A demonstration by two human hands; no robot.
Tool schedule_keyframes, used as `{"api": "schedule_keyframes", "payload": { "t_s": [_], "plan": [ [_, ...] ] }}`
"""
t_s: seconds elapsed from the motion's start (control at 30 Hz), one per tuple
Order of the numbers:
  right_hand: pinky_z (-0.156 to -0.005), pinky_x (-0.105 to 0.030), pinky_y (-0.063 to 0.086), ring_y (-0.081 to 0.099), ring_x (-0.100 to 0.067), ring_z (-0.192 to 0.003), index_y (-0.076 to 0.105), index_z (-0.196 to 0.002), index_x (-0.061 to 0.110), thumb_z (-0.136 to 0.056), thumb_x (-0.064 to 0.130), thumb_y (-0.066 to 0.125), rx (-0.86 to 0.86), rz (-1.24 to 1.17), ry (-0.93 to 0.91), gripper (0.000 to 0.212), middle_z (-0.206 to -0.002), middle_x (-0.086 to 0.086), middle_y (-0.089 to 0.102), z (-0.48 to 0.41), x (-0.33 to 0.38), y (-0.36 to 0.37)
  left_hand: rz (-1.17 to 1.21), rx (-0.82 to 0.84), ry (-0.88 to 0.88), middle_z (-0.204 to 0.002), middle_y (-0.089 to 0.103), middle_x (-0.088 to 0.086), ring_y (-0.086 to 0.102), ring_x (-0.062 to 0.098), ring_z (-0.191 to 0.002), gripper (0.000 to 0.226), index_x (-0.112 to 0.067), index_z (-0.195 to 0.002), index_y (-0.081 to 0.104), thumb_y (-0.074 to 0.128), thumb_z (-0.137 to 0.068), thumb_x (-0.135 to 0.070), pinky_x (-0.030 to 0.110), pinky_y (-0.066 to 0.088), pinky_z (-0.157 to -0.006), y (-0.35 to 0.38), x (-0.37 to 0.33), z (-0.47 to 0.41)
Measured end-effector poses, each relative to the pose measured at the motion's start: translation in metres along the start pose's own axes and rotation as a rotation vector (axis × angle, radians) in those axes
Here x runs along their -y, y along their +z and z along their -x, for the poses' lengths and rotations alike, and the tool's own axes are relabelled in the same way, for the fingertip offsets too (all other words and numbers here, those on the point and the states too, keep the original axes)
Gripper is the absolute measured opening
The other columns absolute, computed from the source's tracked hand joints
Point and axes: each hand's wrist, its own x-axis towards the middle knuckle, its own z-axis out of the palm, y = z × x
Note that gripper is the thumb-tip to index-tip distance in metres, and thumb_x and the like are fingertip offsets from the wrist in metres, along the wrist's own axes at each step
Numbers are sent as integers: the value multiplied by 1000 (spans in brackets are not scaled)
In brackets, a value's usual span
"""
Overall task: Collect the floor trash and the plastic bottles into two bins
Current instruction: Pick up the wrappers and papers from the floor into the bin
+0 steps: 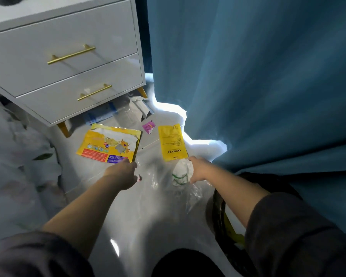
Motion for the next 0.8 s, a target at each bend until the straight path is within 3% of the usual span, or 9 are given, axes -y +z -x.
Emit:
{"api": "schedule_keyframes", "payload": {
  "t_s": [0.17, 0.27, 0.37, 0.47, 0.57, 0.63, 0.67, 0.8],
  "plan": [
    [-84, -34, 48, 52, -30, -116, 26, -145, 16, -71, 25, 80, -17, -28, 45, 92, -136, -15, 40, 15, 10, -19, 67, -6, 16, -142, 37, 8, 49, 28, -122, 51, -18, -141, 37, 51, -94, -33, 41, 46, -96, -2, 24, -9],
    [-92, -33, 44, 44, -30, -126, 20, -148, 17, -72, 26, 80, -11, -39, 64, 97, -145, -15, 32, 20, 15, -23, 63, -11, 30, -139, 38, 9, 50, 30, -121, 49, -17, -139, 39, 51, -94, -30, 42, 46, -94, -10, 26, -23],
    [-97, -34, 42, 40, -32, -131, 15, -150, 20, -72, 28, 80, 23, -60, 114, 101, -151, -16, 20, 10, 11, -19, 55, 9, 55, -132, 43, 8, 51, 29, -118, 48, -15, -136, 42, 54, -92, -30, 43, 47, -95, -6, 20, -49],
    [-96, -34, 43, 41, -35, -130, 11, -150, 22, -72, 28, 80, 40, -98, 185, 105, -149, -18, 20, -23, 2, -5, 77, 35, 60, -131, 44, 7, 52, 30, -117, 52, -16, -135, 42, 60, -88, -31, 44, 48, -93, 14, 15, -84],
    [-94, -42, 44, 45, -37, -126, 7, -145, 38, -57, 43, 84, 45, -158, 187, 117, -142, -15, 27, -79, -10, 36, 48, 62, 52, -132, 44, 7, 50, 28, -119, 59, -17, -135, 41, 67, -84, -33, 42, 48, -92, 43, 21, -117],
    [-99, -50, 42, 36, -40, -133, -1, -141, 47, -37, 58, 81, 42, -181, 178, 133, -149, -14, 22, -136, -40, 85, 24, 58, 41, -132, 43, 6, 49, 27, -120, 61, -18, -135, 39, 68, -83, -32, 40, 48, -91, 61, 27, -132],
    [-102, -56, 39, 28, -42, -137, -5, -141, 48, -37, 58, 80, 24, -189, 177, 135, -153, -14, 15, -145, -46, 99, 18, 51, 34, -132, 42, 6, 48, 27, -120, 61, -18, -135, 38, 67, -84, -30, 40, 48, -90, 69, 31, -137],
    [-111, -56, 29, 15, -46, -141, -4, -147, 42, -62, 41, 84, -20, -230, 266, 123, -156, -15, -12, -103, -19, 82, 25, 8, 37, -134, 39, 4, 47, 25, -121, 71, -21, -140, 31, 69, -82, -34, 38, 50, -87, 94, 41, -141]
  ]
}}
